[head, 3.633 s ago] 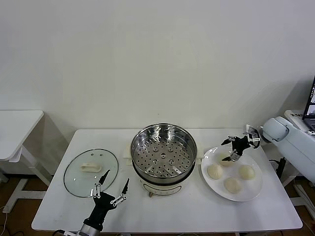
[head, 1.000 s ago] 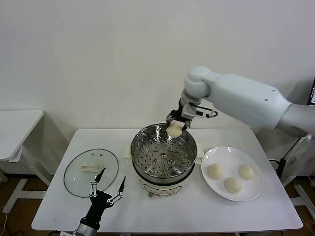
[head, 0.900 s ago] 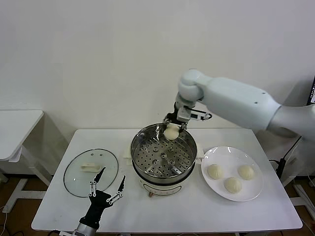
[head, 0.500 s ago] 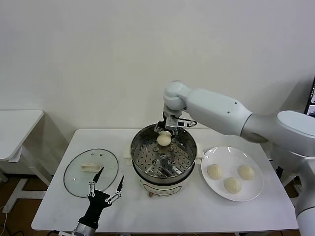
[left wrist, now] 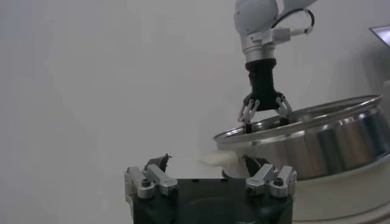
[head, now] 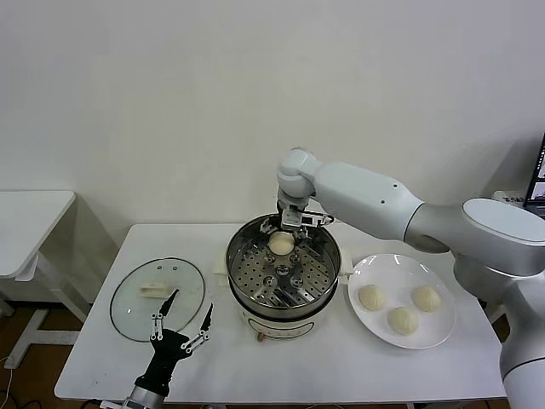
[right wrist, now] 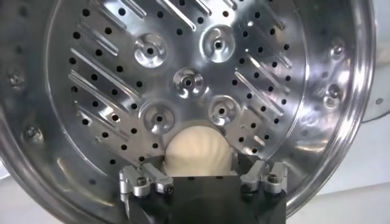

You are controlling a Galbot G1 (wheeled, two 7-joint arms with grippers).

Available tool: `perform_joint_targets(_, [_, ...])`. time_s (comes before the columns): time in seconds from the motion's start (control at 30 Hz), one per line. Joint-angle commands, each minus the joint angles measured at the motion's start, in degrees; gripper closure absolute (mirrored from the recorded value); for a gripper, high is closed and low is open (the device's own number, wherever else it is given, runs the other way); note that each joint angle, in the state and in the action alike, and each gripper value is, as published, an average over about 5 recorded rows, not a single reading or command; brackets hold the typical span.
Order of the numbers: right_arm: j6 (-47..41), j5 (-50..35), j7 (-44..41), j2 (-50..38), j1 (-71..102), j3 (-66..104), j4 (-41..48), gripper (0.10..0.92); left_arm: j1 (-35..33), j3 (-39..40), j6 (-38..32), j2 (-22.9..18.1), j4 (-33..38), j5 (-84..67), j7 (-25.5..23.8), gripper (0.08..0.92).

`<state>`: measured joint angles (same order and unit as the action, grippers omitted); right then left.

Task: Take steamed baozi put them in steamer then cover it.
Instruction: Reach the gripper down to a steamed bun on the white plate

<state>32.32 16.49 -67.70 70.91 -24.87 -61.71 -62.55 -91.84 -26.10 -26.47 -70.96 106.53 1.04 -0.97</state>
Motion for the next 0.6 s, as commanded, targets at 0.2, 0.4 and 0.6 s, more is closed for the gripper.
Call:
perform_joint_targets(0.2, [-28.8, -32.8, -6.8, -21.7, -18.6, -11.3, -9.8, 0.203, 0.1, 0.7, 0.5, -0.1, 0.6, 0.2, -0.1, 0.177])
perform_joint_targets(0.4, [-36.5, -40.8, -2.9, -29.8, -18.6, -20.2, -7.7, 0.203, 0.1, 1.1, 0.5, -0.1, 0.7, 0.2, -0.1, 0.177])
perform_joint_targets(0.6, [-38.6, -42.7, 2.1, -33.4, -11.8, -24.3, -7.8, 0.203, 0.2, 1.1, 0.6, 0.0, 0.7, 0.2, 0.0, 0.177])
